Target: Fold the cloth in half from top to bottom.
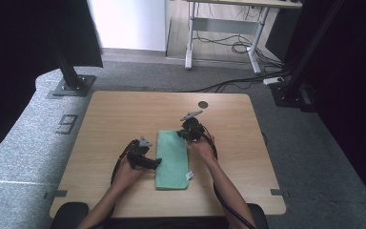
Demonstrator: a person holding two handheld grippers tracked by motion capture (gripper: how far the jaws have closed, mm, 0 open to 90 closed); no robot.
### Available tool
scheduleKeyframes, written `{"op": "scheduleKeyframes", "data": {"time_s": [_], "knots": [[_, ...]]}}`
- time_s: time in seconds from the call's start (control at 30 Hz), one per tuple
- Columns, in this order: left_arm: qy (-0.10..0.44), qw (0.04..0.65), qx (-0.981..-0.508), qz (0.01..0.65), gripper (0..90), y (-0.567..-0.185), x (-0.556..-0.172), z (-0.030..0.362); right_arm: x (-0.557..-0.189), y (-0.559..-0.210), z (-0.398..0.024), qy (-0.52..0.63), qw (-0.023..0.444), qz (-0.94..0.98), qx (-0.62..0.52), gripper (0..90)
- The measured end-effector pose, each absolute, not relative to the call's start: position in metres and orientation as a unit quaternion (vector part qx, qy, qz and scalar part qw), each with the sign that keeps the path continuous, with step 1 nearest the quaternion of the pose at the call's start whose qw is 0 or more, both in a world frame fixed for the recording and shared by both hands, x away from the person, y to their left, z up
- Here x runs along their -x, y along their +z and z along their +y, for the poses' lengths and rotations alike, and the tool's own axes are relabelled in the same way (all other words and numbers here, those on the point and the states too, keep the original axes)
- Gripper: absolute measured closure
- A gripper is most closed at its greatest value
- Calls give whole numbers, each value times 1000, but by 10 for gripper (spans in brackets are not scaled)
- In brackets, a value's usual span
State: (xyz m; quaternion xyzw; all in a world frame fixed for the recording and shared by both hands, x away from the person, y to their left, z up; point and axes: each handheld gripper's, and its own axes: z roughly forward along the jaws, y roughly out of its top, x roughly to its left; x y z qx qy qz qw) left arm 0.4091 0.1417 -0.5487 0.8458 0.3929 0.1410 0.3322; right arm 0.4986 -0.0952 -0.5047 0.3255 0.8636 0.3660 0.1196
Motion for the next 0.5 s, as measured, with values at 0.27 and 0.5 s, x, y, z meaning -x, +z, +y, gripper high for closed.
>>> {"op": "scheduleKeyframes", "data": {"time_s": [0.27,0.5], "knots": [[142,331,-845,395,40,-549,-408,141,-474,-471,-99,400,133,861,-285,859],[143,331,-844,398,40,-549,-408,141,-452,-454,-107,426,136,855,-262,860]]}}
